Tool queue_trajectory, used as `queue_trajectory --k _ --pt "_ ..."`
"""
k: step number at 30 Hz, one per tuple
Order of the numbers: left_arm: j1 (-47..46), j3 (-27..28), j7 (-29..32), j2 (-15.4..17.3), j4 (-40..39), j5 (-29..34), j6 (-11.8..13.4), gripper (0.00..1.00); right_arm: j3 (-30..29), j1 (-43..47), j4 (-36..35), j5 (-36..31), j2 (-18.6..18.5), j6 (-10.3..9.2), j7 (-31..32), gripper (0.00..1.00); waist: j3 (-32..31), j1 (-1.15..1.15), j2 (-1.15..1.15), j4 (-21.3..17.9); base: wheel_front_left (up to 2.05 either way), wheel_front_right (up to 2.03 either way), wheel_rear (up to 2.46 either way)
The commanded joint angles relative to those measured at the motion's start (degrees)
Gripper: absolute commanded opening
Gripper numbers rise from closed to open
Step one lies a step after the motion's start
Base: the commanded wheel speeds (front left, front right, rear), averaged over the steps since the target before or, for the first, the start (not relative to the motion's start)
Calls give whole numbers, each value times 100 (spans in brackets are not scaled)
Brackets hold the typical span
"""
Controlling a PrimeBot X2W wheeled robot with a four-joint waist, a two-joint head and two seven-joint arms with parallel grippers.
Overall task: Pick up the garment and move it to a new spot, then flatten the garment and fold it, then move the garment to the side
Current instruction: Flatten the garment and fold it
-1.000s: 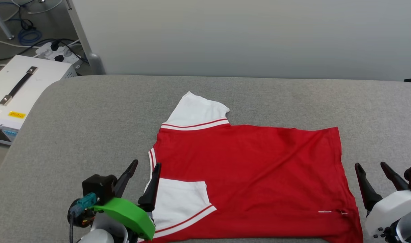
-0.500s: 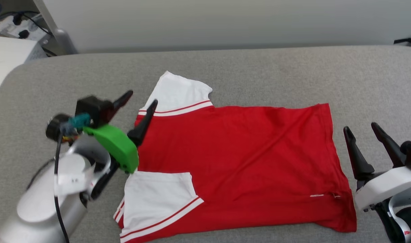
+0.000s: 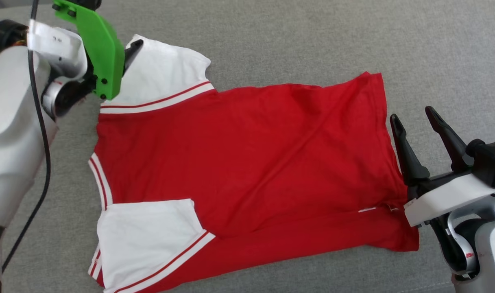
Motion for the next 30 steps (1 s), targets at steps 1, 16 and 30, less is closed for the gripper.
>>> queue_trajectory --k 1,16,30 --pt "-188 -62 127 44 136 -77 -14 100 39 -128 18 -5 22 -4 -52 100 489 -1 0 -422 0 0 0" --pt "-860 -332 202 -13 1841 -310 -16 100 289 -404 232 88 49 -4 -287 100 1000 -1 0 -689 0 0 0" --pt "-557 -371 -381 -172 1888 -797 -16 0 227 -345 457 115 -132 -4 19 100 501 -1 0 -367 0 0 0"
